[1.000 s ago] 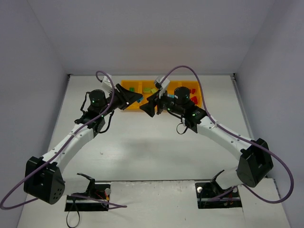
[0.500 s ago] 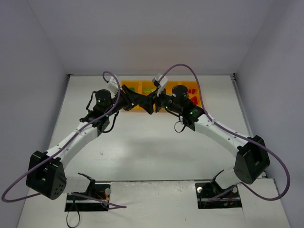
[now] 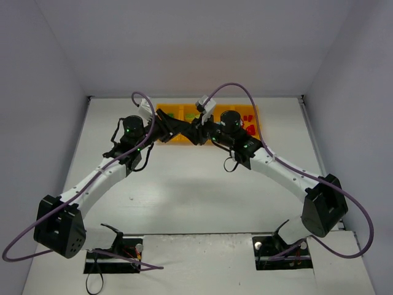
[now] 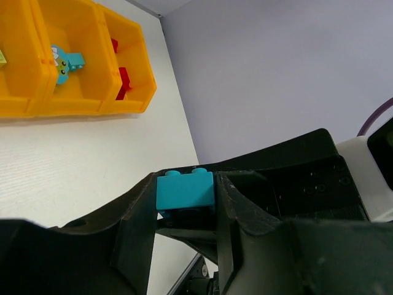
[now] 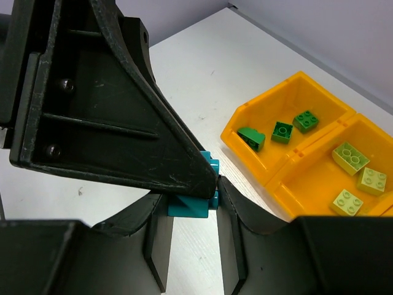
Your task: Sort the legos into containers by color
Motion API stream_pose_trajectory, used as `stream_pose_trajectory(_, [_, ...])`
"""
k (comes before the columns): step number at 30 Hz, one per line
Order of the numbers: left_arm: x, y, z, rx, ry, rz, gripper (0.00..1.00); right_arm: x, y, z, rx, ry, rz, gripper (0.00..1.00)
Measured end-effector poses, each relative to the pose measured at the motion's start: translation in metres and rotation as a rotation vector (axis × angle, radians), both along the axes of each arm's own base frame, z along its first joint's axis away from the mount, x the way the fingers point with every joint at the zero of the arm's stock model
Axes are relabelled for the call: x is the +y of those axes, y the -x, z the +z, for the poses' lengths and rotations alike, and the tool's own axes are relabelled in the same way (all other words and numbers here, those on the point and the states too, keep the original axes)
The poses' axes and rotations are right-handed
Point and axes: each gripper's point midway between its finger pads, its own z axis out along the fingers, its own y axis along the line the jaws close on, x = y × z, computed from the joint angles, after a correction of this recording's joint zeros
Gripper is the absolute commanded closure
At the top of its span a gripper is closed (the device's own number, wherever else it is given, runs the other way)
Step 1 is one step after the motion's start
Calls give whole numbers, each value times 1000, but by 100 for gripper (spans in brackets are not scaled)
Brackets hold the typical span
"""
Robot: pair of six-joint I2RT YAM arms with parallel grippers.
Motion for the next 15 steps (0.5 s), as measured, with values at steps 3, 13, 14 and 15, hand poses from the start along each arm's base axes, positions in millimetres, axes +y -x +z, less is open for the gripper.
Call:
stream_pose_trajectory(3, [0, 0, 0, 0, 0, 1, 97, -1, -1, 0, -3, 3, -7, 100])
stream_pose_trajectory(13, [6, 1, -10, 0, -37, 23, 31, -4, 0, -10, 11, 38, -21, 100])
stream_pose_trajectory(14, [8, 2, -10, 2, -43, 32, 24, -5, 0, -12, 15, 43, -25, 100])
stream_pose_trajectory(15, [11, 2, -11, 1, -51, 39, 21, -6, 0, -15, 19, 46, -29, 100])
